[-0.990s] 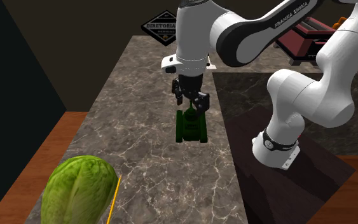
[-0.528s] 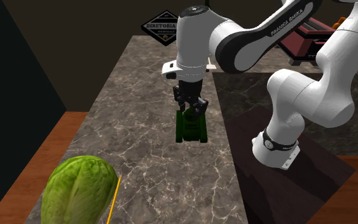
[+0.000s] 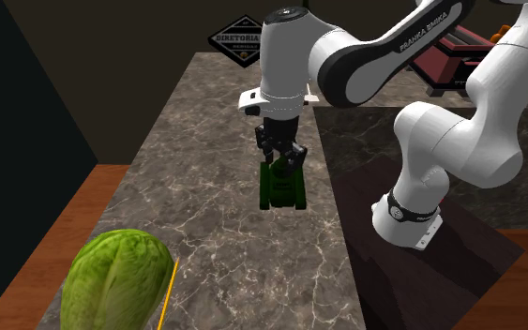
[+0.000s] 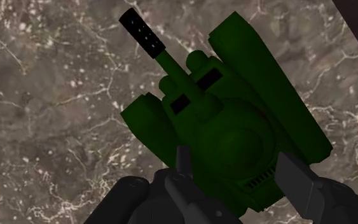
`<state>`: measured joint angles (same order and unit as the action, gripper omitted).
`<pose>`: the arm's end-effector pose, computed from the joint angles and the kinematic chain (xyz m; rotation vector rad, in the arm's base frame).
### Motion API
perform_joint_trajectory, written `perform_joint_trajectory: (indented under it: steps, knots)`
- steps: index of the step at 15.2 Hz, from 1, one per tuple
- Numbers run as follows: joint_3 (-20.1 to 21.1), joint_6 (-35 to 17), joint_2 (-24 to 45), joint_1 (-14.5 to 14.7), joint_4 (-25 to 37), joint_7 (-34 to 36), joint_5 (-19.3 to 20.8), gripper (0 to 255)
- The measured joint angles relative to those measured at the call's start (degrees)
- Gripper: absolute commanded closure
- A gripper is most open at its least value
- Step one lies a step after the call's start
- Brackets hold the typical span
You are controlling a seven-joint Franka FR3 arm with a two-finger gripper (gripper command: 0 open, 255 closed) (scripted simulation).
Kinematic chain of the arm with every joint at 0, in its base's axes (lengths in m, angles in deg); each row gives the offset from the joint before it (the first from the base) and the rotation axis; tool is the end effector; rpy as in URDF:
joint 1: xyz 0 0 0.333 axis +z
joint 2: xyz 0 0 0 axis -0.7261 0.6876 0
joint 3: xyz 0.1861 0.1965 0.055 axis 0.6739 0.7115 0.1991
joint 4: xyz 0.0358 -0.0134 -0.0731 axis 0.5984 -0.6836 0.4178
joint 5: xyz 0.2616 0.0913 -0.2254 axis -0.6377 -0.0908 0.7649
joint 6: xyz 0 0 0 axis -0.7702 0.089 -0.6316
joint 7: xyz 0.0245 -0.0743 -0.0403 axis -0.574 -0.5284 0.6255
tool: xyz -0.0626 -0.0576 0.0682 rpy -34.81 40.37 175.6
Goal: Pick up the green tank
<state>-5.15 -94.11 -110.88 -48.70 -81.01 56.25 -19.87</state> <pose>0.3058 -0.2001 0.3833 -3.1203 -0.3525 0.0013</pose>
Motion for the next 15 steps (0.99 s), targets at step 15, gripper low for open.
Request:
perform_joint_trajectory:
  steps: [15]
  knots:
    - [3.3, 12.2, -4.2, 0.2, 7.9, 0.0, -1.8, 255]
